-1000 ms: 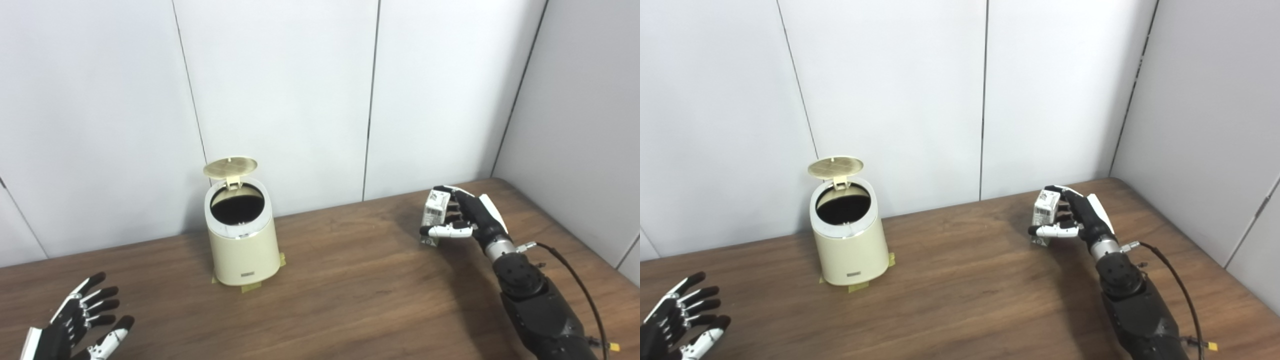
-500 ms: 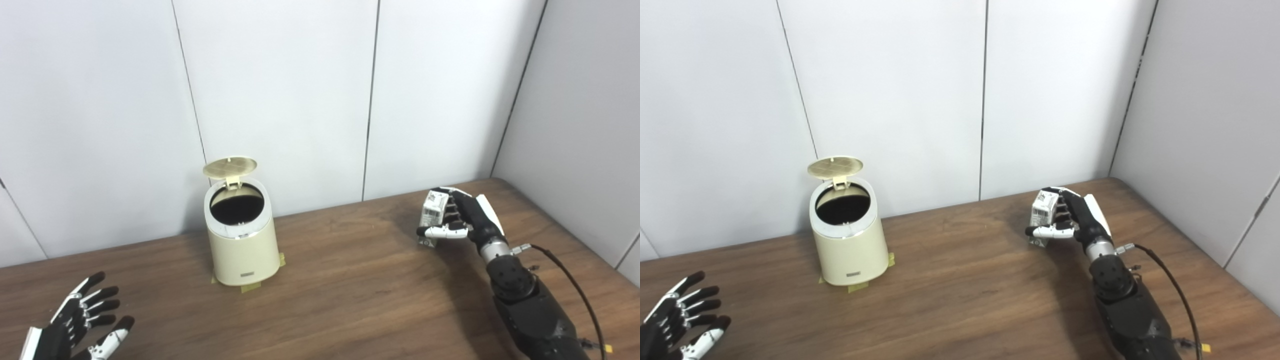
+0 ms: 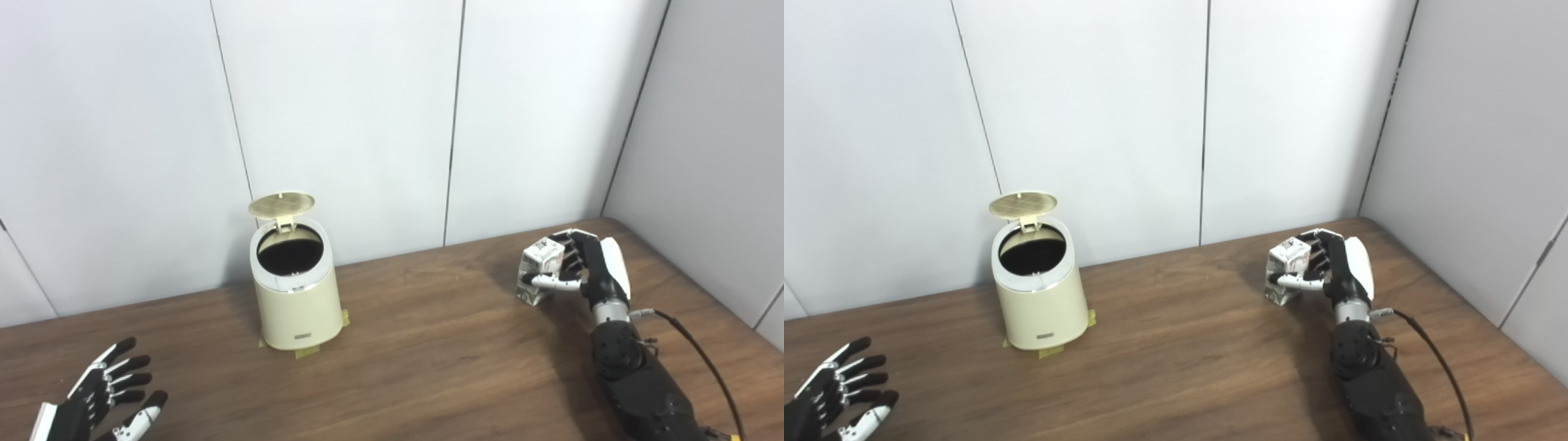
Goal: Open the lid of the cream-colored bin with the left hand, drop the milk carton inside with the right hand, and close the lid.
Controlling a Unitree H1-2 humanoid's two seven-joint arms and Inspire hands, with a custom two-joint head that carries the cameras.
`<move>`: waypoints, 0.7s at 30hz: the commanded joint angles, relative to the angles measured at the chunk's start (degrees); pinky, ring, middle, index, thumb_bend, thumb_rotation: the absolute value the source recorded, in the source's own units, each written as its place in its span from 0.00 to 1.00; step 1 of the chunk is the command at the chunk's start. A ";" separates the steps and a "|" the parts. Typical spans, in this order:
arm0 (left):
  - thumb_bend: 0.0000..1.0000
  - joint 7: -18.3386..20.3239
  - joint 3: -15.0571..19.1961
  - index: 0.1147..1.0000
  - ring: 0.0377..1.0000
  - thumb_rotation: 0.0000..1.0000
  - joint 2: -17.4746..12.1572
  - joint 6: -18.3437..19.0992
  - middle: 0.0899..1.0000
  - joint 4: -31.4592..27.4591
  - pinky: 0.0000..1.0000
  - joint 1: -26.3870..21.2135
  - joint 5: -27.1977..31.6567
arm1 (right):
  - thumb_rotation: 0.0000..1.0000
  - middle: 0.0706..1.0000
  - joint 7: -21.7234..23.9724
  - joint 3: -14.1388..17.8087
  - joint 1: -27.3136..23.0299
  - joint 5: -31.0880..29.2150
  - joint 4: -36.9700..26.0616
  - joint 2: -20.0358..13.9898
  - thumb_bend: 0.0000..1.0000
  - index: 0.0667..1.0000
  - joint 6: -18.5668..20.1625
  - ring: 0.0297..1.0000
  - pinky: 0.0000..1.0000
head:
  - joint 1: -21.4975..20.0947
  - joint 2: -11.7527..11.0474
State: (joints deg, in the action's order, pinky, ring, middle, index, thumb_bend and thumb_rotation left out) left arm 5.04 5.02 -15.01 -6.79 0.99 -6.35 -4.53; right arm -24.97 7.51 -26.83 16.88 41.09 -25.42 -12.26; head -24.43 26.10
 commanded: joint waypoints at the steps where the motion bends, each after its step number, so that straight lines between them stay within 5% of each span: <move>1: 0.51 -0.45 0.35 0.86 0.71 0.13 -0.54 -0.94 0.76 -2.08 0.68 -1.73 0.39 | 0.00 0.36 -2.71 0.04 -3.25 1.11 -0.80 -1.49 0.52 0.49 -3.10 0.27 0.25 | 0.08 0.07; 11: 0.51 -0.41 -0.20 0.86 0.71 0.12 -0.59 -1.83 0.75 -1.91 0.69 -1.64 -0.59 | 0.00 0.38 -3.30 -2.10 -3.02 2.34 -1.88 -1.33 0.52 0.49 -3.62 0.29 0.26 | 1.54 0.00; 21: 0.50 -0.93 -1.11 0.87 0.71 0.01 0.04 -2.74 0.76 -1.64 0.70 -1.72 -1.36 | 0.00 0.37 5.17 -4.94 -4.22 2.50 -16.49 0.38 0.52 0.49 1.44 0.29 0.26 | 5.43 -0.55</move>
State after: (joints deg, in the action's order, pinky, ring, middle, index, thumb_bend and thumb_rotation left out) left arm 5.00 3.89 -14.82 -7.30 0.76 -6.34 -5.47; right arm -20.54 2.45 -26.98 19.15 28.21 -24.59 -11.15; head -19.42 25.66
